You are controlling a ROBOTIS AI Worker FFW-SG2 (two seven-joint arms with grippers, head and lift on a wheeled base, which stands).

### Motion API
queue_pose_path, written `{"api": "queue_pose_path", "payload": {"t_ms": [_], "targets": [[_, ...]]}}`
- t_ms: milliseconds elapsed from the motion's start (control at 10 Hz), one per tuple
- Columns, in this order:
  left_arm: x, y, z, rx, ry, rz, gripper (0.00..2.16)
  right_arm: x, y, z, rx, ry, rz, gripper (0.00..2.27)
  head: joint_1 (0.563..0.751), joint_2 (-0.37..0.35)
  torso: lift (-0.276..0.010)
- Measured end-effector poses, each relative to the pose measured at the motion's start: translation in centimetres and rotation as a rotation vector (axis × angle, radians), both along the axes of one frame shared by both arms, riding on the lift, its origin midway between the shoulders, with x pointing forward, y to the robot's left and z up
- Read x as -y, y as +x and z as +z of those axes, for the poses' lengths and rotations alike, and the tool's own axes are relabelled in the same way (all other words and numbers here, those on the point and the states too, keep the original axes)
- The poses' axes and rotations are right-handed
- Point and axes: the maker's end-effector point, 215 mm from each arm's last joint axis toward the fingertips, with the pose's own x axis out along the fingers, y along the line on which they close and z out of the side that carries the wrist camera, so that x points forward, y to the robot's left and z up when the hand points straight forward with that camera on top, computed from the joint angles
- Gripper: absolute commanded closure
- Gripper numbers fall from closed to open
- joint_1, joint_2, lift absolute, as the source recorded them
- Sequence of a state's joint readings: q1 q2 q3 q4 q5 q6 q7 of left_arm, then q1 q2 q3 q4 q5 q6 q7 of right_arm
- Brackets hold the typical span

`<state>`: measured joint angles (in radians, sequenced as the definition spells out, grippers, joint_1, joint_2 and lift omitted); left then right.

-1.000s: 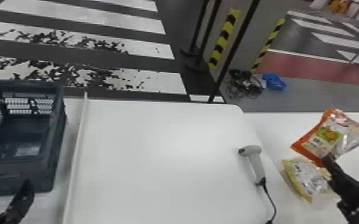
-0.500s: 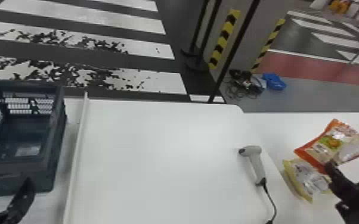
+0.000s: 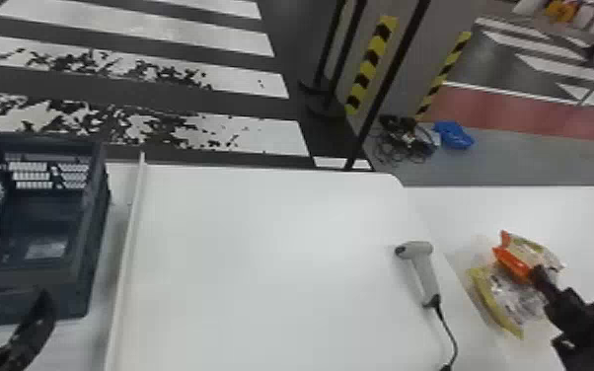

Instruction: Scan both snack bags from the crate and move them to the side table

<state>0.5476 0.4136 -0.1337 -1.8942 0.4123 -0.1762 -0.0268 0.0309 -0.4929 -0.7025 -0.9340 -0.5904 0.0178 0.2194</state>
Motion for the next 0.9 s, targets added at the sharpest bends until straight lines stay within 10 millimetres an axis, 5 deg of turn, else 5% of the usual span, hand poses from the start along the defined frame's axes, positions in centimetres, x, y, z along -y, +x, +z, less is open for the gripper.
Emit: {"api": "queue_pose_path", "payload": {"t_ms": [200, 400, 600, 900], "targets": [[0.3, -0.1, 0.5, 0.006, 0.0, -0.004, 0.08, -1.0, 0.2, 2.9, 0.098, -0.01, 0.009, 0.11, 0.695, -0.35, -0.099], [0.5, -0.3, 0.8, 0.006, 0.004, -0.007, 0.08, -5.2, 2.1, 5.8, 0.154, -0.041, 0.095, 0.11, 0.695, -0.35, -0.099], [0.9, -0.5, 1.0, 0.007, 0.008, -0.013, 0.08, -12.6, 4.8, 7.4, 0.185, -0.036, 0.226, 0.11, 0.695, -0.35, -0.099], [1.3, -0.5, 1.4, 0.011, 0.01, -0.018, 0.08, -26.8, 7.9, 9.7, 0.23, -0.046, 0.449, 0.11, 0.695, -0.35, -0.099]]}}
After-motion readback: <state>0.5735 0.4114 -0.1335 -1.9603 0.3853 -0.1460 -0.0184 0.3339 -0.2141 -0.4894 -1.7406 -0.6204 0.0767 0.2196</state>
